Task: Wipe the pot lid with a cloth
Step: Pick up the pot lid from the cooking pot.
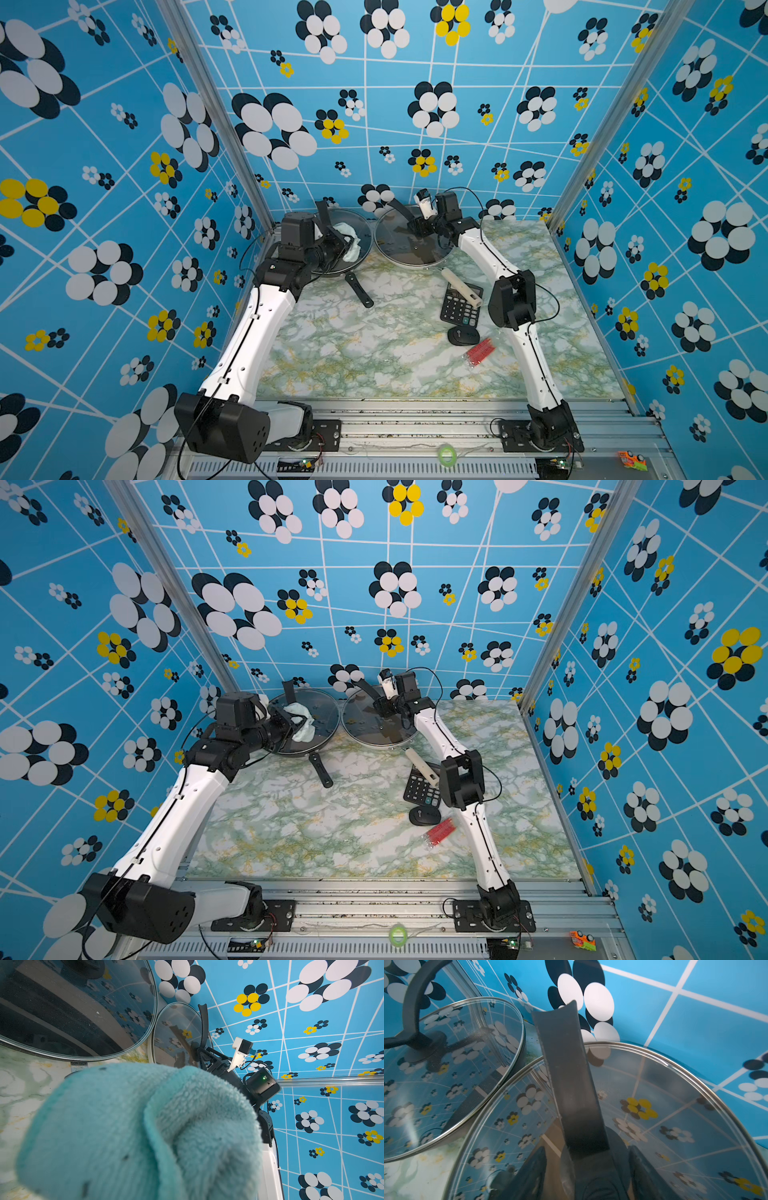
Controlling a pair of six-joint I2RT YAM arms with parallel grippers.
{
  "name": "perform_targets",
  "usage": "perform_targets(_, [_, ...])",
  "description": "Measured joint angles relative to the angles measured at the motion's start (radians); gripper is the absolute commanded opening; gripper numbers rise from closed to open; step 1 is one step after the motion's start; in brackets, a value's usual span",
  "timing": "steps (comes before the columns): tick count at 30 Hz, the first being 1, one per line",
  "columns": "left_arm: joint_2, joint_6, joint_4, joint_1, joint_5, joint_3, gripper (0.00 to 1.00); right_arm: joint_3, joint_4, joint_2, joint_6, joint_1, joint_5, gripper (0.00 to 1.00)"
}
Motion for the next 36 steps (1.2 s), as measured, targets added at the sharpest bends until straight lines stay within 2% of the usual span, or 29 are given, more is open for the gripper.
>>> perform_targets(6, [0.018,0.033,-0.043,0.003,0.007,0.045,0.03,-0.003,0.081,0.044,0.011,0.001,0.021,0.58])
perform_targets(11, [0.018,0.047,-0.074,0.018,0.01,0.045,0.03,-0.002,0.143,0.064,0.005,0.005,0.029,0.47])
perform_targets(14, [0.018,0.051,-0.09,0.025,0.01,0.045,0.03,-0.003,0.166,0.071,-0.003,0.012,0.038,0.4])
perform_targets(21, [0.018,0.058,-0.112,0.04,0.01,0.045,0.03,-0.003,0.182,0.073,-0.013,0.026,0.087,0.15])
perform_targets(27, [0.018,0.058,-0.111,0.042,0.015,0.044,0.03,-0.004,0.182,0.072,-0.022,0.035,0.134,0.01])
perform_targets(36, [0.012,0.058,-0.061,0.049,0.038,0.018,0.01,-0.087,0.231,0.022,-0.045,0.058,0.254,0.0])
